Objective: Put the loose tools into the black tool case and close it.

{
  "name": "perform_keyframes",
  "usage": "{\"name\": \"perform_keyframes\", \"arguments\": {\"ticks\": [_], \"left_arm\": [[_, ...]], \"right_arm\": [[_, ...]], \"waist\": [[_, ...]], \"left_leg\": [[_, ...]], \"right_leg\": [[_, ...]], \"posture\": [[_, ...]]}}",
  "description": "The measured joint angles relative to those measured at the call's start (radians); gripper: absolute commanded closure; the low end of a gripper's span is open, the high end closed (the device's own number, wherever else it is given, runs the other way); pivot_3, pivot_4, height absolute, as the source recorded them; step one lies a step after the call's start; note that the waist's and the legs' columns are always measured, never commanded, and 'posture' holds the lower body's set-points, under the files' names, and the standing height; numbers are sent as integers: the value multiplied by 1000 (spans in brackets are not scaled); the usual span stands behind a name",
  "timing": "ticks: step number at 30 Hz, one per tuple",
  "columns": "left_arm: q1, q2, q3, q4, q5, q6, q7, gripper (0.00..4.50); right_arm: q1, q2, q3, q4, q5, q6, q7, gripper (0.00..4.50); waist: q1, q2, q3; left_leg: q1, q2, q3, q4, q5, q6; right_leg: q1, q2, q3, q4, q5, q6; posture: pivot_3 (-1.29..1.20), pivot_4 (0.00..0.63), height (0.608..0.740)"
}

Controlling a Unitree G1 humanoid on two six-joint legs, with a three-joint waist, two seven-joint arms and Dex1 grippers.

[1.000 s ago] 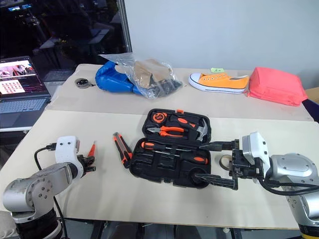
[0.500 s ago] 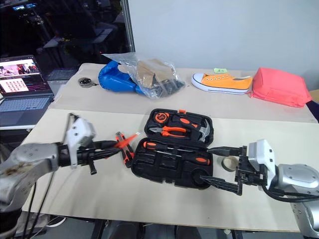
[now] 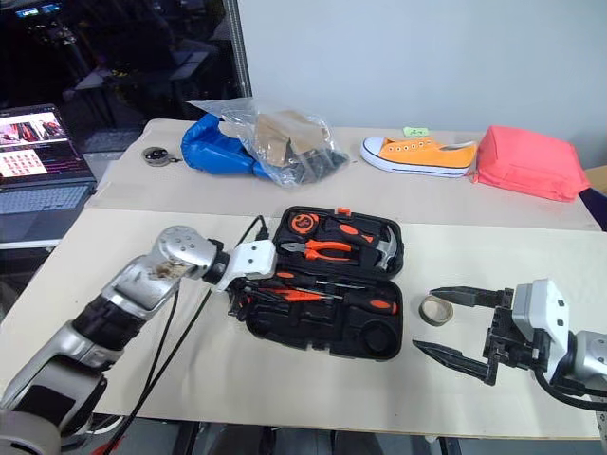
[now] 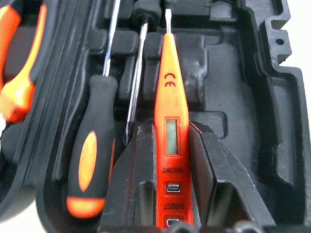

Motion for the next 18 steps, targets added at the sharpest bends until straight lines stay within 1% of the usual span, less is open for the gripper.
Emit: {"name": "perform_keyframes", "arguments": {"ticks": [4,11,18], "left_arm": [[-10,-20,-5,18,22,1,-19,3708],[-13,-24,-12,34,62,-26,-42,3708],[-36,-62,-21,57,97,-20,-54,3708]], "right_arm": [[6,0,0,-12,0,0,-14,0],[16,0,0,-26,1,1,-21,0],[14,0,0,-26,1,2,-26,0]], "waist": [[-2,0,0],[0,1,0],[0,1,-1]], "left_leg": [[0,0,0,1,0,0],[0,0,-1,1,0,0],[0,0,-1,1,0,0]], "right_leg": [[0,0,0,1,0,0],[0,0,0,1,0,0],[0,0,0,1,0,0]], "posture": [[0,150,740],[0,150,740],[0,150,740]]}}
